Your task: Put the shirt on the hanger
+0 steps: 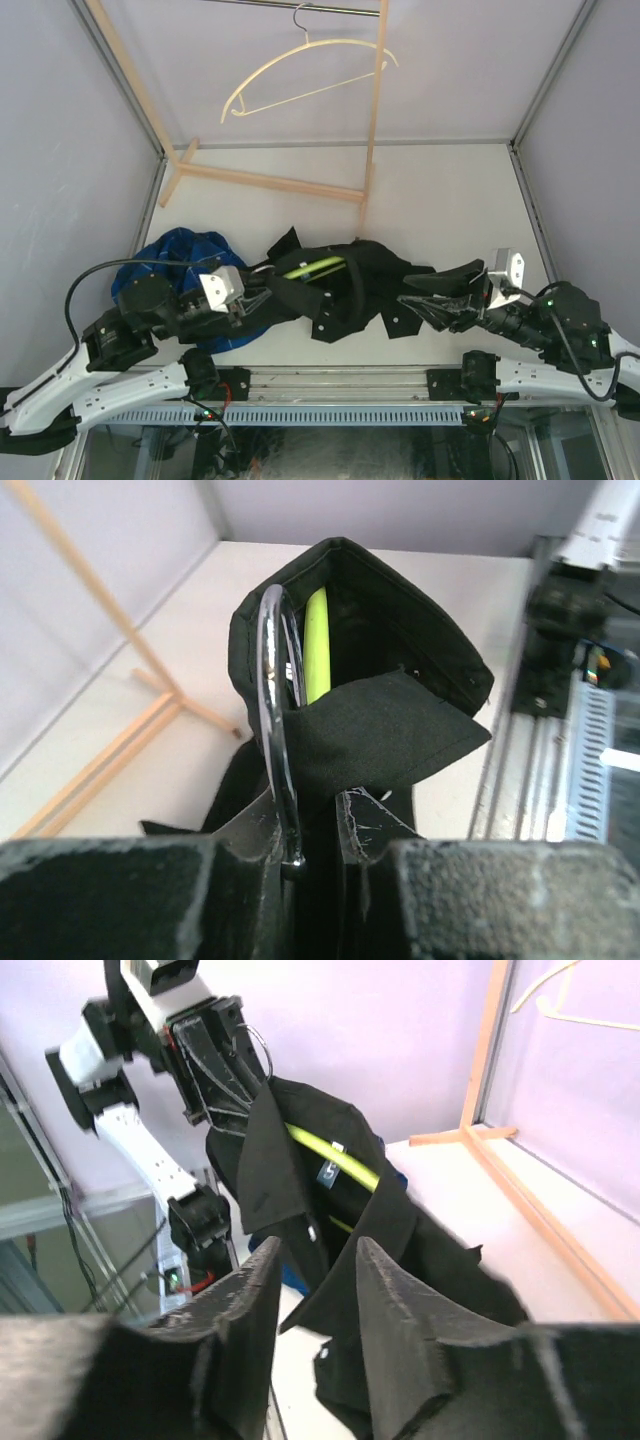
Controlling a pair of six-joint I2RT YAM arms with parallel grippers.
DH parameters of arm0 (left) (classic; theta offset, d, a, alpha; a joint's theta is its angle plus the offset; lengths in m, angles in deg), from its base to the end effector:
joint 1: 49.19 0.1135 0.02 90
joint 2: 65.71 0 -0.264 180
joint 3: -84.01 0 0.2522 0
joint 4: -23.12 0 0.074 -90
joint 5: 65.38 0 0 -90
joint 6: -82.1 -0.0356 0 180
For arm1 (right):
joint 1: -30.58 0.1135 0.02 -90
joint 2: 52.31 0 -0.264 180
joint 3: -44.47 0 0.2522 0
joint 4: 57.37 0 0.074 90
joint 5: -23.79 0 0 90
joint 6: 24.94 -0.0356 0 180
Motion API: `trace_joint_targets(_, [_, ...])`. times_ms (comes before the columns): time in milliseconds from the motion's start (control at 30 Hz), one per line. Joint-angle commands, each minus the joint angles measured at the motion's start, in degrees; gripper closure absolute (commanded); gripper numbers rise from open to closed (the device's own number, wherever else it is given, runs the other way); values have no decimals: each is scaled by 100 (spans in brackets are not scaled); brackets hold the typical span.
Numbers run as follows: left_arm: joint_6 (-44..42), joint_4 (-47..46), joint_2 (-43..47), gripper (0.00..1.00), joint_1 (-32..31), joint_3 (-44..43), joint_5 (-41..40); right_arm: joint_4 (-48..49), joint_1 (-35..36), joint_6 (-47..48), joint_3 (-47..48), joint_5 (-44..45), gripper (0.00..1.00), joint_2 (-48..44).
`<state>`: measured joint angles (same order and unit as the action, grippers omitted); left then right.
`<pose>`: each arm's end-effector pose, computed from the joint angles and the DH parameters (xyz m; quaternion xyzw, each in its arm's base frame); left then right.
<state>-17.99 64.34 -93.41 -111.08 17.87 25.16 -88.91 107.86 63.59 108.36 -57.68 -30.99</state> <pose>0.0436 -0.0824 0.3877 0.4281 0.5839 -0.3043 0.6190 0.0199 0.0642 0.4010 -0.3443 0.5356 0.4517 0.6250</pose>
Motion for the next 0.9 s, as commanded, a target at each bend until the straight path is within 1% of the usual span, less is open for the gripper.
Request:
trace_joint_targets(0, [-203,-181,-323,100,20,-53,1401,-3,11,883,287,-663,68,487])
trace_joint_targets(67, [-285,-55,-514,100,21,-123,1801,-173,-21,1171,436,-1114,71,833])
trace_joint_targets(167, [-369,134,-761,100,20,-244,2087,-436,-153,1449,686,-1965,72,1252])
trace_joint_targets(267, [-451,326,-953,100,26,-344,2201,-616,-387,1519,811,-2720,73,1669])
trace_joint_targets(400, [-498,404,-1044,100,25,-369,2266,-754,-756,1457,814,-3287,74,2116])
trace_joint_targets(467, [-494,394,-1023,100,27,-356,2244,-844,-851,1447,814,-3358,74,2306])
trace_joint_targets(600, [-535,398,-979,100,20,-327,2246,-929,-988,1476,811,-3203,72,2633])
trace_joint_targets(867, [-582,493,-939,100,21,-343,2357,-854,-1314,1501,806,-3260,65,3058])
